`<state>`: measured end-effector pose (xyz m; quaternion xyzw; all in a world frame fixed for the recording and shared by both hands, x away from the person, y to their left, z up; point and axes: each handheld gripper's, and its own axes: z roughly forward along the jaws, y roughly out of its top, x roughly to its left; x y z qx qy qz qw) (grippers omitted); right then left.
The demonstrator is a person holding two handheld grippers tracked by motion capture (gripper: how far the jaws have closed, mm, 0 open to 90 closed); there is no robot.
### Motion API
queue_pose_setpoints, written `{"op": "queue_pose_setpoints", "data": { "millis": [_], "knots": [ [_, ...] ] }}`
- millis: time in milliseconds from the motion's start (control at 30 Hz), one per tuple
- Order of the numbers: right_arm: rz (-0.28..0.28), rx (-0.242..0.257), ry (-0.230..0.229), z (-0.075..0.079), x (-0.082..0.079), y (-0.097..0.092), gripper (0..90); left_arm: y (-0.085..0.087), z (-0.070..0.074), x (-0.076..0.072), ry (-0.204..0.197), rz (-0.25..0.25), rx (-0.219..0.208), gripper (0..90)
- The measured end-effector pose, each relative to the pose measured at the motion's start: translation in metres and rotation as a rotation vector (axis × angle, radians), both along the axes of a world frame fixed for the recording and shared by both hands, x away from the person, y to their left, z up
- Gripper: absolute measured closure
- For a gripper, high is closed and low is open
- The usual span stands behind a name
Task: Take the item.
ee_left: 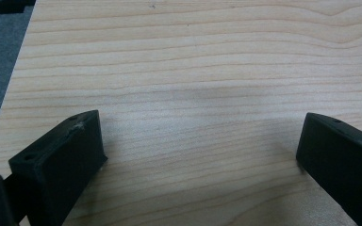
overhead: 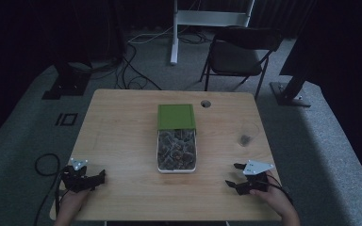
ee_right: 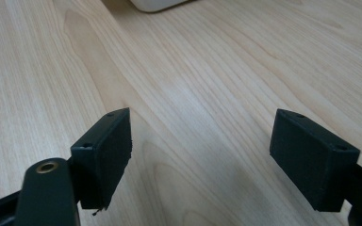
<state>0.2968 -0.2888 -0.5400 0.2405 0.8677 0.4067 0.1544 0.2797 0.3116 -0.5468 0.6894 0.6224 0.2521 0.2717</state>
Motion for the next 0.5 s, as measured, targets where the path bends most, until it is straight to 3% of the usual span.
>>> {"op": "queue_pose_setpoints", "data": {
  "millis": [100, 233, 367, 500],
  "knots": [
    [0.003, -0.016, 0.000, -0.0021, -0.0006, -0.0005, 19.8, 0.0000, 0.0000, 0.0000, 0.000, 0.000, 0.000, 2.0],
    [0.030, -0.087, -0.009, -0.0059, -0.0019, 0.0016, 18.5, 0.0000, 0.0000, 0.0000, 0.000, 0.000, 0.000, 1.9],
    [0.044, -0.079, -0.009, -0.0080, -0.0022, 0.0043, 17.7, 0.0000, 0.0000, 0.0000, 0.000, 0.000, 0.000, 1.9],
    [0.054, -0.048, 0.019, -0.0101, -0.0025, 0.0046, 18.4, 0.0000, 0.0000, 0.0000, 0.000, 0.000, 0.000, 2.0]
  ]
}}
